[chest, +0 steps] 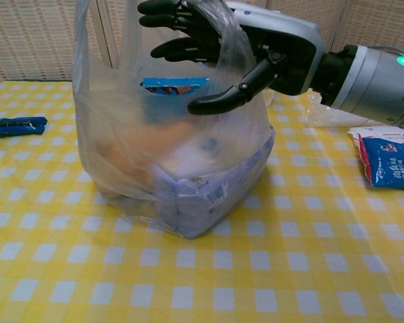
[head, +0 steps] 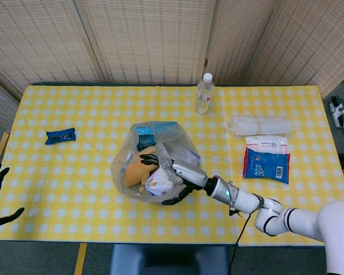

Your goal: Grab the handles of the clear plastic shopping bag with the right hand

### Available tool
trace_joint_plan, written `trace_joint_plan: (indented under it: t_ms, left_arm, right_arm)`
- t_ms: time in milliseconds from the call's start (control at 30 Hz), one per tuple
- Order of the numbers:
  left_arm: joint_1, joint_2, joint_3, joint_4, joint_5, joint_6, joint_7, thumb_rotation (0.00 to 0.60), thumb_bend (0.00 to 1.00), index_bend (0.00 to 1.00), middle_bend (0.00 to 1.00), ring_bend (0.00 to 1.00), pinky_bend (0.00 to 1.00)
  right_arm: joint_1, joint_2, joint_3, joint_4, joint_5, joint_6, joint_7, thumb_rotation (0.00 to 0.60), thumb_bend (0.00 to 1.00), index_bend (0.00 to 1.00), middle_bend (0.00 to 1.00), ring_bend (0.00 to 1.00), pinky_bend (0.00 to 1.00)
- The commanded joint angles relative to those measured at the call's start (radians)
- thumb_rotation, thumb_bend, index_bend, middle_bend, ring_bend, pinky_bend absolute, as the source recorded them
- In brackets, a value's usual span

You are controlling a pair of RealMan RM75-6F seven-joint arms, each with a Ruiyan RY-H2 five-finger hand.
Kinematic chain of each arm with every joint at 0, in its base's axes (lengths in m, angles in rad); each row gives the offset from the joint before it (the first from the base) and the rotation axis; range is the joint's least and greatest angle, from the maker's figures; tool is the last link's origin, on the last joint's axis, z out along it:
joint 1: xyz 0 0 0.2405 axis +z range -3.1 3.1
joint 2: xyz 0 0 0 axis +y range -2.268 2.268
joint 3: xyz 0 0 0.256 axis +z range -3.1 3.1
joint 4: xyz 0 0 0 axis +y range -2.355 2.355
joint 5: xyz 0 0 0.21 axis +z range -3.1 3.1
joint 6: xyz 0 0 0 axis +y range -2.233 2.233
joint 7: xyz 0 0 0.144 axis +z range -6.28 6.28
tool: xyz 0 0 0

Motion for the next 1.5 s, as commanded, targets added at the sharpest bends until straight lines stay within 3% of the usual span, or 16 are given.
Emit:
trace_joint_plan:
  t_ms: [33, 333, 1233, 1500]
  left_arm:
    - [0.001, 0.002, 0.000, 0.001, 0.001, 0.002, -0.006, 0.600, 0.17, 0.00, 0.00, 0.00, 0.00]
    - [0.005, 0.008, 0.002, 0.005, 0.012, 0.010, -0.028, 0.600, 0.17, 0.00, 0.00, 0.00, 0.00]
    - [0.012, 0.023, 0.003, 0.021, 0.011, 0.010, -0.084, 0.600, 0.17, 0.00, 0.00, 0.00, 0.00]
    - [0.017, 0.025, 0.003, 0.027, 0.007, 0.015, -0.098, 0.600, 0.17, 0.00, 0.00, 0.00, 0.00]
  right_arm:
    - [0.010, -0.007, 0.005, 0.003, 0.003, -0.002, 0.000, 0.600, 0.21, 0.00, 0.01, 0.12, 0.00]
    - [0.042, -0.031, 0.023, 0.005, 0.029, -0.025, 0.006, 0.600, 0.21, 0.00, 0.01, 0.12, 0.00]
    - [0.194, -0.130, 0.097, 0.109, 0.108, -0.138, 0.190, 0.600, 0.21, 0.00, 0.02, 0.14, 0.00]
    - [0.233, -0.153, 0.112, 0.121, 0.127, -0.151, 0.372, 0.600, 0.21, 0.00, 0.05, 0.15, 0.00]
